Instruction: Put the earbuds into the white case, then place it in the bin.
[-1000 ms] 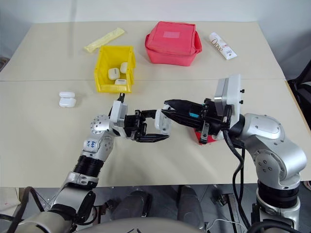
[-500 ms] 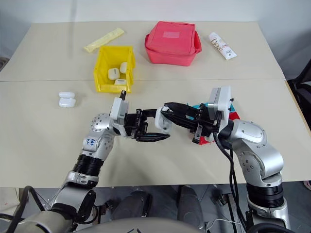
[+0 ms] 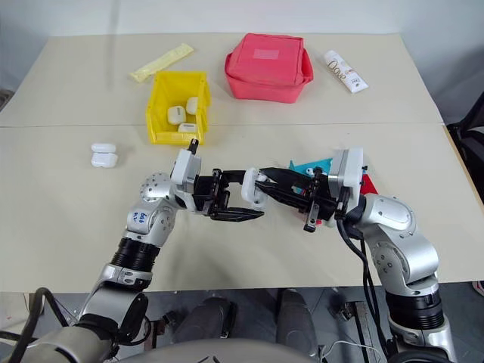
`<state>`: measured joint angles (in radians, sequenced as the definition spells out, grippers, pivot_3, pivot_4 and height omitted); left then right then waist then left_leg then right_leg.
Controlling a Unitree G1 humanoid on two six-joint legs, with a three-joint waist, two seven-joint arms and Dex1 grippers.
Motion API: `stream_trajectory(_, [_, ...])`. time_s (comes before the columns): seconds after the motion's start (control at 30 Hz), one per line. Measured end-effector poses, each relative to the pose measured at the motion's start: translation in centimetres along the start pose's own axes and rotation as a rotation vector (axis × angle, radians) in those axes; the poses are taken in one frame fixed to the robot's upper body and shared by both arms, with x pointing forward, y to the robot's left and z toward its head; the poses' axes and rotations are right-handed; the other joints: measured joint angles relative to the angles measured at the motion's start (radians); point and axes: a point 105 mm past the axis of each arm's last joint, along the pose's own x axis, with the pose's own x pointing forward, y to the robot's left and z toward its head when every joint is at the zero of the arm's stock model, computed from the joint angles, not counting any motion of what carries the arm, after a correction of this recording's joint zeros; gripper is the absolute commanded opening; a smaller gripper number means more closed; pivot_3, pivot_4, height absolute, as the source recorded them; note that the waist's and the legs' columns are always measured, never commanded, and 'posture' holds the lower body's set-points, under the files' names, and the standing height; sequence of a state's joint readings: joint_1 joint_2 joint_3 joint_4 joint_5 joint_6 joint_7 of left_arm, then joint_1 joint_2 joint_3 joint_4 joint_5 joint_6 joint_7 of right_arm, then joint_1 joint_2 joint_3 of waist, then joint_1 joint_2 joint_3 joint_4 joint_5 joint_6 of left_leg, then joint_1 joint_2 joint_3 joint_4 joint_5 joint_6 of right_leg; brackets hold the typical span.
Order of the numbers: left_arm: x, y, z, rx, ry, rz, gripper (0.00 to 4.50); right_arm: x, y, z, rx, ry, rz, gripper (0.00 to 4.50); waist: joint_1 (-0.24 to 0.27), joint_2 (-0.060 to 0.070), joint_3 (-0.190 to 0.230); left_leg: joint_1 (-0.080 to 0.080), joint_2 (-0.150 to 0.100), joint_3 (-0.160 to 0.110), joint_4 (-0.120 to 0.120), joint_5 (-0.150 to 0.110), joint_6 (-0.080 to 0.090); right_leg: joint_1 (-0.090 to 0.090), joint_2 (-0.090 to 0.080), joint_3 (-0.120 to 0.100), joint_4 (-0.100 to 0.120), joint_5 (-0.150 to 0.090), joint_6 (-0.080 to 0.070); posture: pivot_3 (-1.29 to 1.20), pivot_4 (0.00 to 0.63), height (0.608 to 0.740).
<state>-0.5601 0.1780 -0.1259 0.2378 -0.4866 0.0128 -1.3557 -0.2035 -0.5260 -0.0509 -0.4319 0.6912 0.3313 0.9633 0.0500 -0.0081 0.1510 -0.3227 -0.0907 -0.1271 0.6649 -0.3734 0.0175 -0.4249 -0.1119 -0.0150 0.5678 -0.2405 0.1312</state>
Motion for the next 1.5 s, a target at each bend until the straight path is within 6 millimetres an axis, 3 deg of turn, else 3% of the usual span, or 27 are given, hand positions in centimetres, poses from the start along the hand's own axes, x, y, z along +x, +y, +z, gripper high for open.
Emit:
stream_trajectory(0.57, [0.0, 0.3, -0.1, 0.0, 0.008, -0.016, 2.76, 0.1, -0.5, 0.4, -0.011, 0.071, 0.021, 0.45, 0.001, 0.0, 0.0, 0.0, 0.0, 0.0, 0.0, 0.0, 0.0, 0.0, 0.0, 0.0, -0.001, 0.0, 0.0, 0.0, 0.15, 0.74])
stream_trajectory(0.97, [0.2, 0.7, 0.0, 0.017, 0.008, -0.004, 2.76, -0.4, -0.9, 0.9, -0.029, 0.116, 0.012, 4.4, 0.002, 0.0, 0.0, -0.001, 0.0, 0.0, 0.0, 0.0, 0.0, 0.0, -0.001, 0.0, -0.001, 0.0, 0.0, 0.0, 0.15, 0.74])
stream_trajectory(1.13, [0.6, 1.4, 1.2, 0.075, -0.015, 0.006, 2.76, -1.1, -0.9, 1.1, -0.035, 0.173, 0.006, 4.46, 0.004, 0.0, 0.0, -0.001, 0.0, 0.0, 0.0, 0.0, 0.0, 0.0, -0.001, 0.0, -0.002, 0.0, 0.0, 0.0, 0.15, 0.74])
stream_trajectory(1.23, [0.4, 1.9, 1.0, 0.065, -0.013, 0.02, 2.76, -2.5, -1.0, 1.6, -0.048, 0.215, -0.038, 4.46, 0.006, 0.0, 0.0, -0.001, 0.0, 0.0, 0.0, 0.0, 0.0, 0.0, -0.001, -0.001, -0.002, 0.0, 0.0, 0.0, 0.15, 0.74])
stream_trajectory(1.37, [0.0, 2.2, 0.4, 0.044, -0.003, 0.047, 2.76, -5.5, -0.7, 2.1, -0.051, 0.272, -0.14, 4.46, 0.01, -0.001, 0.0, -0.002, 0.0, 0.0, 0.001, 0.0, 0.001, 0.0, -0.001, -0.001, -0.003, 0.0, 0.001, 0.0, 0.15, 0.74])
stream_trajectory(1.5, [0.7, 2.4, 0.4, 0.023, -0.017, 0.066, 2.76, -9.9, 0.1, 1.8, -0.028, 0.359, -0.303, 4.46, 0.028, -0.001, 0.001, -0.002, -0.001, 0.001, 0.001, 0.001, 0.001, 0.0, -0.001, 0.001, -0.003, 0.001, 0.002, 0.0, 0.15, 0.74])
